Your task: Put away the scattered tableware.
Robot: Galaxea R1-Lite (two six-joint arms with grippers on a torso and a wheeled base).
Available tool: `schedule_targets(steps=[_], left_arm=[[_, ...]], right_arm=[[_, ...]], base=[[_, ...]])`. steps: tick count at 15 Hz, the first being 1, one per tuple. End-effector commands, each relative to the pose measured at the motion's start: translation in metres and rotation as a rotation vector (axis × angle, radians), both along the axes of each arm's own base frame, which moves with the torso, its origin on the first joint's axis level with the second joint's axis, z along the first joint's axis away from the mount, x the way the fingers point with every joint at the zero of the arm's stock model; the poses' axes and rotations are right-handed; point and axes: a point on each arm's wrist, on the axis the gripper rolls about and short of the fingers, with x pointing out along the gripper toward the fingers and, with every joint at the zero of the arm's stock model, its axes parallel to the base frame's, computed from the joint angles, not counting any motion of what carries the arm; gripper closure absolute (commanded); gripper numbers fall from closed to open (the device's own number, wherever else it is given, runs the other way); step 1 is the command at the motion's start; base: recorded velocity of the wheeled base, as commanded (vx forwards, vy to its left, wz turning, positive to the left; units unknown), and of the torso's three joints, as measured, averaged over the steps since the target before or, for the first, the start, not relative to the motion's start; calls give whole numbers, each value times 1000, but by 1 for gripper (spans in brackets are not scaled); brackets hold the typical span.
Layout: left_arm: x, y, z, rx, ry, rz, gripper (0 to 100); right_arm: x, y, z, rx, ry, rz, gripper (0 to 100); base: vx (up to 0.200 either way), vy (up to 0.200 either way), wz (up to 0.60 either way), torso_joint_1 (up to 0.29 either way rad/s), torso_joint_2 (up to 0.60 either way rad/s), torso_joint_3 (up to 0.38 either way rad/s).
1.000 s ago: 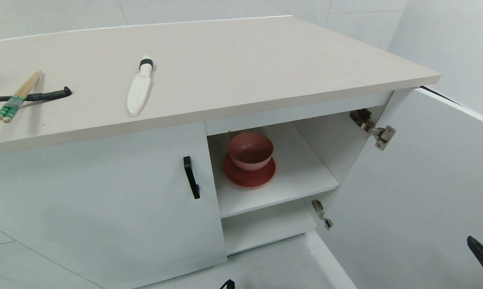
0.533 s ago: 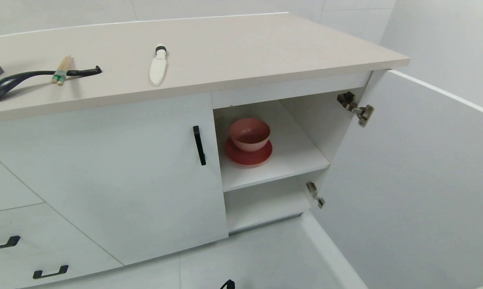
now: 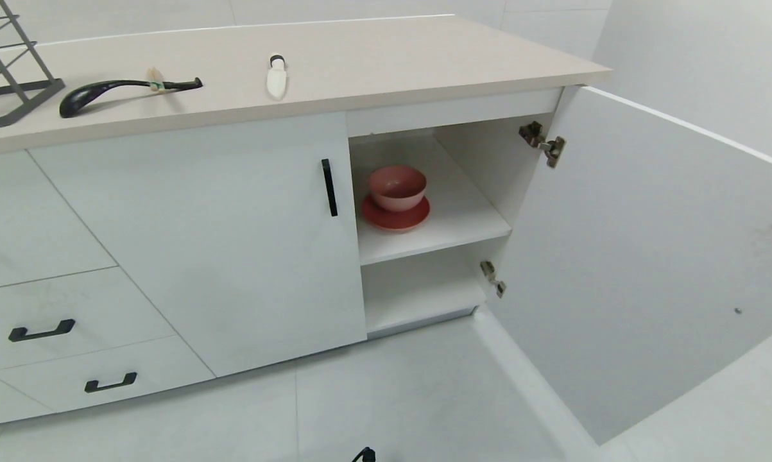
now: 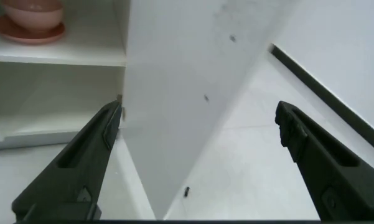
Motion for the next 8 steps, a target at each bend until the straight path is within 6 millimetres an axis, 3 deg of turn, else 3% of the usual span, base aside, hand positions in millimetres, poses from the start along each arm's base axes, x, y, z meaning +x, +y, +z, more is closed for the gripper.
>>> schedule_targets(steps=[1, 4, 6, 8], left_arm=[[0, 0, 0, 0, 2, 0, 0], [0, 0, 0, -1, 3, 0, 0], [0, 0, 0, -1, 3, 0, 0], [0, 0, 0, -1, 3, 0, 0]], right_arm=[[-15, 0, -14, 13, -44, -28, 0], [-19, 1, -30, 166, 20, -1, 0], [-19, 2, -31, 249, 23, 76, 0], [-19, 2, -31, 275, 33, 86, 0]], base=[[0, 0, 0, 0, 0, 0], [0, 0, 0, 0, 0, 0], [-200, 0, 0, 5, 10, -5], [-200, -200, 0, 10, 2, -2]])
